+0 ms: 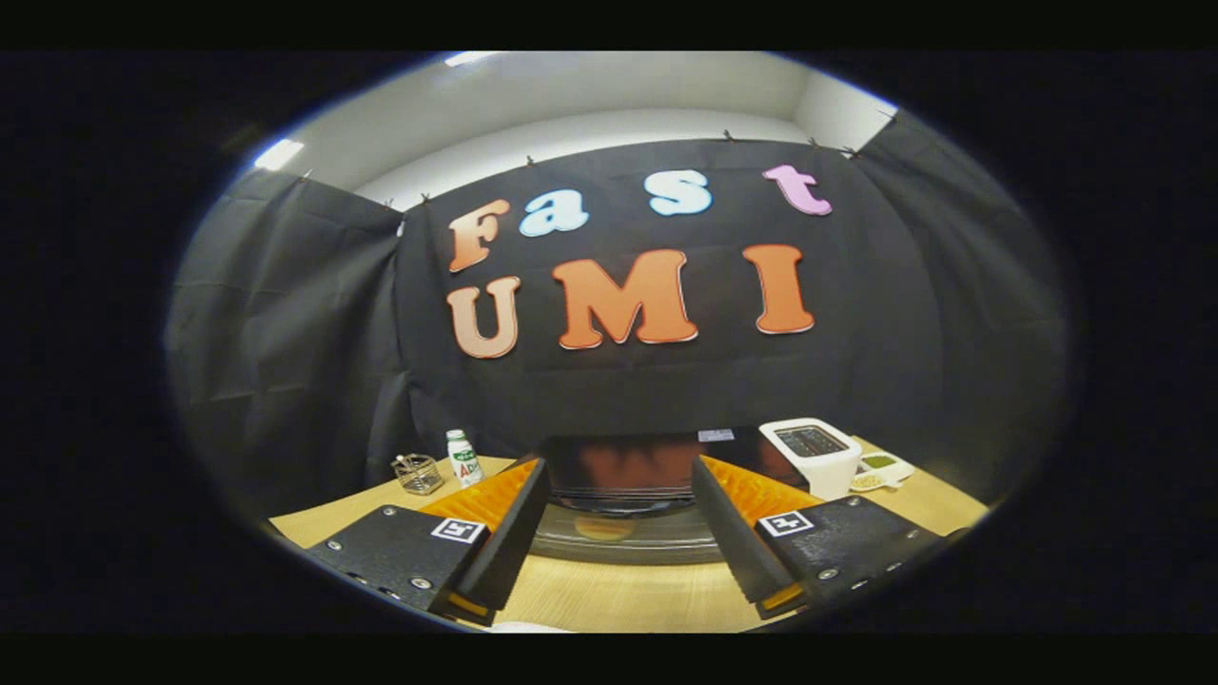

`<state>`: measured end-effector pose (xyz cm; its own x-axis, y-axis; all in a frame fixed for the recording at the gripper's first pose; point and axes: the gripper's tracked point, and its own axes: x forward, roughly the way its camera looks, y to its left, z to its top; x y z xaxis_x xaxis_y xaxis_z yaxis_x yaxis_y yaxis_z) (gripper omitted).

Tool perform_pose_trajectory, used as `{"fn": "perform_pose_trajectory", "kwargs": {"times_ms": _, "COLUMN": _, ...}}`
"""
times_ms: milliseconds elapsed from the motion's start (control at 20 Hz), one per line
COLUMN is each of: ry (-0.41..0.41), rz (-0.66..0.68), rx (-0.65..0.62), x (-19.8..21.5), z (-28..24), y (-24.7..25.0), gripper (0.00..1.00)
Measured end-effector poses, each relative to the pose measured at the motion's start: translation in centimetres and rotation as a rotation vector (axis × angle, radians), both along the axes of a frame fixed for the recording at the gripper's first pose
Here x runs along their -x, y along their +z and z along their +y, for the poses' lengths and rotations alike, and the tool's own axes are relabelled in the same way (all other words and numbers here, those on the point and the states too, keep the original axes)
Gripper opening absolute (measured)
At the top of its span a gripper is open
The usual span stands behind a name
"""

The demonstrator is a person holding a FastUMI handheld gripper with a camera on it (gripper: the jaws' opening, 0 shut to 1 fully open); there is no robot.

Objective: Open the toaster oven, put the food inside, and close the toaster oven door.

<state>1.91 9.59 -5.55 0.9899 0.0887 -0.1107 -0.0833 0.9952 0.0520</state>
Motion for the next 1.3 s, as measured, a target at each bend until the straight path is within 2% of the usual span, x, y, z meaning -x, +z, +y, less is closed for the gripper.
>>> {"fn": "perform_pose_trajectory", "kwargs": {"times_ms": 400, "ry": 0.044, "rz": -0.140, "rx": 0.030, "x": 7.0, "z": 0.0, "y": 6.6, "gripper": 0.90}}
{"fn": "perform_pose_trajectory", "kwargs": {"times_ms": 650, "ry": 0.072, "rz": -0.161, "rx": -0.003, "x": 10.9, "z": 1.3, "y": 8.0, "gripper": 0.91}}
{"fn": "perform_pose_trajectory", "kwargs": {"times_ms": 1100, "ry": 0.036, "rz": -0.100, "rx": 0.041, "x": 12.5, "z": 2.5, "y": 7.2, "gripper": 0.92}}
{"fn": "perform_pose_trajectory", "kwargs": {"times_ms": 1300, "ry": 0.061, "rz": -0.076, "rx": 0.045, "x": 13.2, "z": 4.0, "y": 6.7, "gripper": 0.92}}
